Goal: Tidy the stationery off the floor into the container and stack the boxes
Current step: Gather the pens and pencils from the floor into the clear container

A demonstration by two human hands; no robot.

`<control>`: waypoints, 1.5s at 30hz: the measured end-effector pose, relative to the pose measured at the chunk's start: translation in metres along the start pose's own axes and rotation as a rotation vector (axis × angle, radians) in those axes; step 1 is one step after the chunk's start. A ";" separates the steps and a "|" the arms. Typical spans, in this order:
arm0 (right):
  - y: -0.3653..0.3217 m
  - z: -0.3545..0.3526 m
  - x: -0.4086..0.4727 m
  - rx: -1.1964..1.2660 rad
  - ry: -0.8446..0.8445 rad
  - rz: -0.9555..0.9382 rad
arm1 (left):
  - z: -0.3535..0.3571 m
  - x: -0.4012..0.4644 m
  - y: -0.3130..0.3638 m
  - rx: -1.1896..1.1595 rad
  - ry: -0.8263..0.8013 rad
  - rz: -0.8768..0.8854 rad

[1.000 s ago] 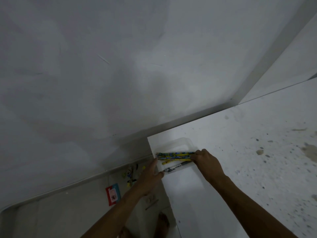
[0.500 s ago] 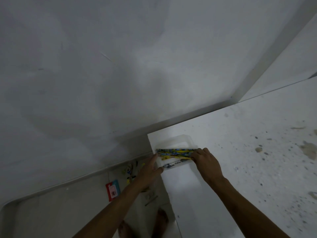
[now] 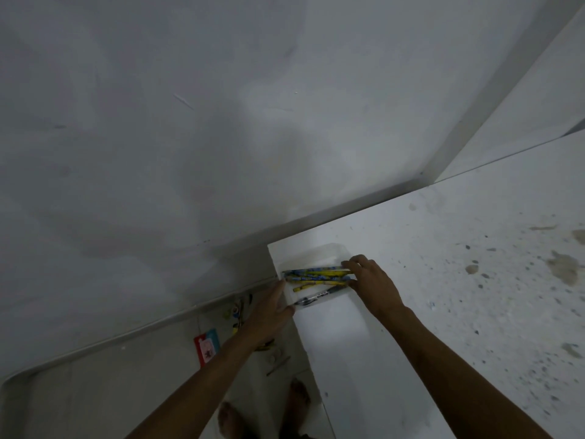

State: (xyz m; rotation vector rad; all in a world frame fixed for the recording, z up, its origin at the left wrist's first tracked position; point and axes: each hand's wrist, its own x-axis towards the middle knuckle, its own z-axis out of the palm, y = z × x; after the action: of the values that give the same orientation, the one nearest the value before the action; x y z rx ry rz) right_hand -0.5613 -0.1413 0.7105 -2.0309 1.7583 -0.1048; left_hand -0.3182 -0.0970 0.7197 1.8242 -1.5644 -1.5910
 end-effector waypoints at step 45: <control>-0.054 0.013 -0.005 -0.308 -0.126 -0.378 | -0.010 0.004 -0.004 0.015 -0.029 -0.111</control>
State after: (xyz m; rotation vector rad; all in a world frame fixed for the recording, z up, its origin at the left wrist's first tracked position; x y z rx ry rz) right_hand -0.5080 -0.1280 0.7207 -2.5130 1.3630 0.1856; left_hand -0.3085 -0.1029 0.7179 1.9350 -1.5156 -1.6653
